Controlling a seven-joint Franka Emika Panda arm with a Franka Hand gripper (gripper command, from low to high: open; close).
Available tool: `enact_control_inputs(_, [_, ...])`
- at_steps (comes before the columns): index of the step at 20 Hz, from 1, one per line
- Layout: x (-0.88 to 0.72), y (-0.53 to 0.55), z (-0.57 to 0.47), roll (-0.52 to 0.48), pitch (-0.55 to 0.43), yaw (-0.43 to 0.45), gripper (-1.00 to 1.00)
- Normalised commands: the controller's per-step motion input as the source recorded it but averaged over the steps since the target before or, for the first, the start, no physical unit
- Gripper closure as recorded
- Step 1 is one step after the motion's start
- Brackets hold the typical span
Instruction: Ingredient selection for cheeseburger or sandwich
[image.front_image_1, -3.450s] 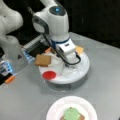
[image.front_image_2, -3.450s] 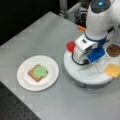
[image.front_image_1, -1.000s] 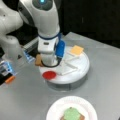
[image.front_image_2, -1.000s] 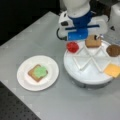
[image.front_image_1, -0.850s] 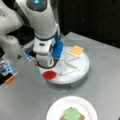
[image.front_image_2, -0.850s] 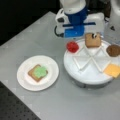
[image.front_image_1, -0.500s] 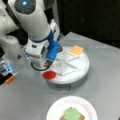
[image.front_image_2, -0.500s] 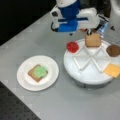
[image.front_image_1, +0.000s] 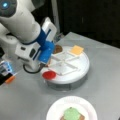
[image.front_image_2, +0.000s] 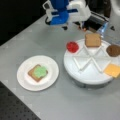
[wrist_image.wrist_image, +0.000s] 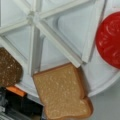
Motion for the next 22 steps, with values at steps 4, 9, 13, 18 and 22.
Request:
enact_control_inputs(4, [0.33, -0.4, 0.1, 0.452, 0.257, -0.117, -1.0])
enact_control_inputs(9, [0.34, -0.54, -0.06, 0.533, 0.168, -0.078, -1.0])
enact_control_inputs(13, [0.3, -0.43, -0.06, 0.515, 0.118, 0.037, -1.0])
enact_control_inputs(18, [0.24, -0.3, -0.06, 0.485, 0.083, 0.127, -1.0])
enact_control_inputs(22, [0.2, -0.28, -0.18, 0.506, 0.03, 0.171, -1.0])
